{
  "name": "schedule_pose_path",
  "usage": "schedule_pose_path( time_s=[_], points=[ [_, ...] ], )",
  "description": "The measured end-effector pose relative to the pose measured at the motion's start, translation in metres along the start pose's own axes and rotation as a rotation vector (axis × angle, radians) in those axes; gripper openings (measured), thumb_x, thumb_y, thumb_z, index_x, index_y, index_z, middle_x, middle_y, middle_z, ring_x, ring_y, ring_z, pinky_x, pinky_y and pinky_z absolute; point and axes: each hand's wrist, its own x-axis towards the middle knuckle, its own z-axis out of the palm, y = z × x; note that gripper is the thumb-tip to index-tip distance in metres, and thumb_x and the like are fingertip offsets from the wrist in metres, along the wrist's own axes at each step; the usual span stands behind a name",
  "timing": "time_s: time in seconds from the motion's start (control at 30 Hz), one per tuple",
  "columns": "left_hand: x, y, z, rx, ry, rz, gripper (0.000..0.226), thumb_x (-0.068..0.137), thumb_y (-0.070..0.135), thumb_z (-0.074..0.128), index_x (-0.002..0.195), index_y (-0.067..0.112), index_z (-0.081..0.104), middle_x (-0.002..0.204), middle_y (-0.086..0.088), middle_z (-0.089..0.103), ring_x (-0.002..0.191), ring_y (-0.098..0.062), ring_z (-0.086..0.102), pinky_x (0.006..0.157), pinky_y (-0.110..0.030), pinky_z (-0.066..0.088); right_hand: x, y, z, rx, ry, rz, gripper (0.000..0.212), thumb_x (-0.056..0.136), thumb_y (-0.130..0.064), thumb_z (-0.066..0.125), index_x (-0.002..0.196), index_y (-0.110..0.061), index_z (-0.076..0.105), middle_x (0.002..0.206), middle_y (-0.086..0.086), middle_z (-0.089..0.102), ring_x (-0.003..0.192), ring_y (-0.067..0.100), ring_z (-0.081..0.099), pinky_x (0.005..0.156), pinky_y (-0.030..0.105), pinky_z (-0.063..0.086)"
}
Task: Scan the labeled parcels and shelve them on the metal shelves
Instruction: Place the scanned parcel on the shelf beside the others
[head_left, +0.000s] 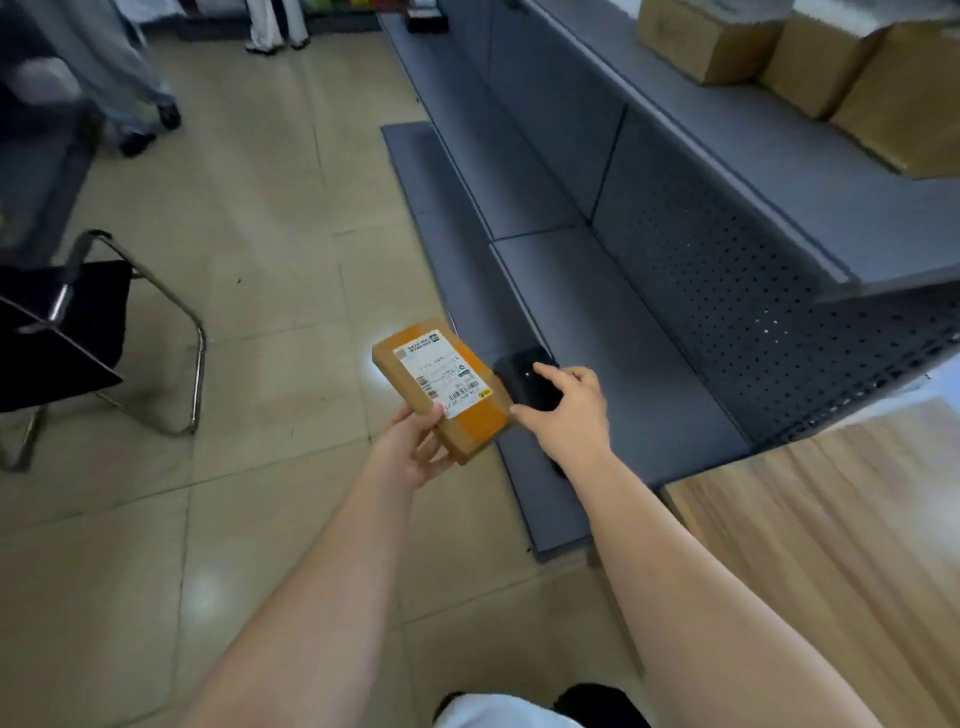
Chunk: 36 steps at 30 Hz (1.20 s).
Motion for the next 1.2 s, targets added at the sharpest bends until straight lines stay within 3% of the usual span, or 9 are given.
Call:
schedule_pose_path(
  time_s=[0.23,0.33,0.5,0.67,0.8,0.97,1.2],
  points=[
    [0.082,0.100,0.006,-0.113,0.053,-0.024,0.024,0.094,0.008,0.066,0.109,0.027,0.065,0.103,0.003,0.071,0.098,-0.019,0.062,0.087,-0.050,0.049,0.127,-0.075,0.074,0.057,-0.049,-0.080,0.066,0.070,-0.038,0.083,0.131,-0.035,0.058,0.128,-0.007,0.042,0.117,0.020,0.045,0.102,0.047,0.043],
    [0.128,0.154,0.021,-0.155,0.078,0.010,0.029,0.093,0.008,0.067,0.115,0.027,0.063,0.102,0.002,0.069,0.098,-0.020,0.060,0.090,-0.051,0.049,0.194,-0.109,0.098,0.037,-0.046,-0.131,0.065,0.073,-0.037,0.081,0.133,-0.033,0.057,0.132,-0.005,0.043,0.119,0.021,0.044,0.104,0.046,0.041],
    [0.202,0.262,0.057,-0.178,0.155,0.091,0.046,0.089,0.007,0.071,0.130,0.026,0.061,0.101,0.002,0.071,0.100,-0.022,0.063,0.072,-0.047,0.052,0.319,-0.178,0.133,0.039,-0.092,-0.198,0.064,0.076,-0.035,0.079,0.135,-0.030,0.056,0.134,-0.002,0.041,0.121,0.023,0.042,0.104,0.048,0.040],
    [0.263,0.360,0.083,-0.235,0.213,0.160,0.049,0.090,0.008,0.071,0.133,0.027,0.058,0.104,0.001,0.073,0.109,-0.023,0.065,0.085,-0.048,0.056,0.425,-0.246,0.166,0.022,-0.125,-0.231,0.062,0.078,-0.034,0.078,0.136,-0.031,0.055,0.136,-0.002,0.040,0.121,0.023,0.040,0.103,0.047,0.040],
    [0.322,0.439,0.087,-0.291,0.232,0.189,0.048,0.092,0.008,0.070,0.133,0.028,0.057,0.104,0.002,0.073,0.104,-0.020,0.065,0.076,-0.044,0.056,0.506,-0.294,0.201,-0.012,-0.136,-0.267,0.062,0.078,-0.034,0.078,0.135,-0.031,0.055,0.135,-0.003,0.041,0.120,0.022,0.040,0.103,0.044,0.040],
    [0.417,0.561,0.094,-0.261,0.207,0.197,0.049,0.093,0.007,0.067,0.135,0.030,0.057,0.102,0.005,0.070,0.096,-0.016,0.064,0.073,-0.042,0.053,0.622,-0.358,0.263,0.007,-0.008,-0.284,0.055,0.078,-0.030,0.077,0.131,-0.030,0.060,0.135,-0.004,0.042,0.119,0.022,0.040,0.102,0.040,0.033],
    [0.548,0.740,0.129,-0.165,0.128,0.163,0.051,0.091,0.004,0.068,0.135,0.029,0.056,0.100,0.003,0.073,0.093,-0.016,0.066,0.073,-0.043,0.052,0.795,-0.470,0.337,0.055,0.031,-0.200,0.057,0.077,-0.030,0.078,0.131,-0.032,0.059,0.133,-0.007,0.041,0.120,0.021,0.040,0.105,0.047,0.038]
  ],
)
